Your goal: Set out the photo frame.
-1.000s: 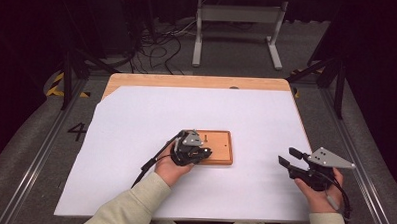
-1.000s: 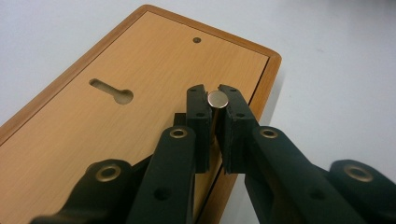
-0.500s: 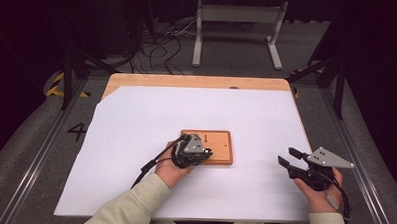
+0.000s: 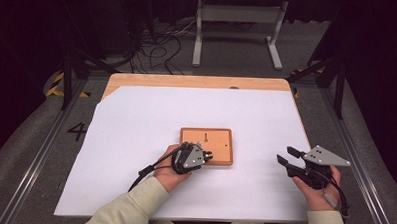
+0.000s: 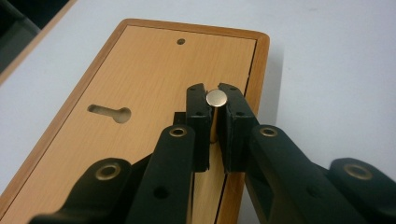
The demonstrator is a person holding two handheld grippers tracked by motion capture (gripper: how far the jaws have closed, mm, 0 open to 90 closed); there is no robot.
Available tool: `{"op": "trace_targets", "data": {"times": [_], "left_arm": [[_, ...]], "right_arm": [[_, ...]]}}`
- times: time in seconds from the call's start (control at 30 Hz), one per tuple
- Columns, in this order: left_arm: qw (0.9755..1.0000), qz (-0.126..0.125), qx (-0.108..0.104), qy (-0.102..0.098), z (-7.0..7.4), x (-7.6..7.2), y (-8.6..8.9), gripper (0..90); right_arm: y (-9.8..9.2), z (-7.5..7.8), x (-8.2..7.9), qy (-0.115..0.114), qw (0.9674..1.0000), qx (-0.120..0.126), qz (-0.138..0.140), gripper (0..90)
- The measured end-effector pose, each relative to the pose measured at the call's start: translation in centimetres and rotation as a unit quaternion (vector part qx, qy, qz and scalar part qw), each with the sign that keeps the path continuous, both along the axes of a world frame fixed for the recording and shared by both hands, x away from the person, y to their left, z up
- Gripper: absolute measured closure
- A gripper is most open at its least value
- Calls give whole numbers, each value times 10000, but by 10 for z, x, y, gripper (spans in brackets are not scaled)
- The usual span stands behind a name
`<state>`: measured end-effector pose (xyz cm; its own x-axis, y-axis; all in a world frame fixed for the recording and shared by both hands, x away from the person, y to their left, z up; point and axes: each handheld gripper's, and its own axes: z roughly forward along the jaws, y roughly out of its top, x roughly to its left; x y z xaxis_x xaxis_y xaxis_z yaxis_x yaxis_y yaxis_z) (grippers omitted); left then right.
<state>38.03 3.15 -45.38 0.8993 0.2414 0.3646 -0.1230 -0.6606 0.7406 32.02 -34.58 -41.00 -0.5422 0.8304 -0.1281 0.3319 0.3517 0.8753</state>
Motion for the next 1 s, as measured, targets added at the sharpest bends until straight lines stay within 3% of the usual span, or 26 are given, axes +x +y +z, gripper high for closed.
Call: {"op": "trace_targets", "data": {"times": [0.2, 0.4, 0.53, 0.67, 0.77, 1.0], "left_arm": [[9977, -251, 160, -606, -4, -8, 1, 837], [9974, -213, 189, -657, -5, -11, 1, 837], [9969, -218, 230, -722, -5, -12, 1, 837], [9966, -204, 255, -751, -6, -13, 1, 837], [9957, -238, 319, -837, -6, -15, 1, 838], [9942, -253, 422, -958, -6, -18, 0, 839]], "right_arm": [[2, 0, 3, 76, 9999, 8, -94, 495], [8, 2, 5, 160, 9999, 23, 6, 487], [14, 7, 6, 335, 9992, 213, 78, 461], [25, 12, 9, 478, 9986, 141, 187, 440], [43, 18, 17, 677, 9967, -45, 439, 399], [64, 29, 40, 908, 9933, 107, 708, 360]]}}
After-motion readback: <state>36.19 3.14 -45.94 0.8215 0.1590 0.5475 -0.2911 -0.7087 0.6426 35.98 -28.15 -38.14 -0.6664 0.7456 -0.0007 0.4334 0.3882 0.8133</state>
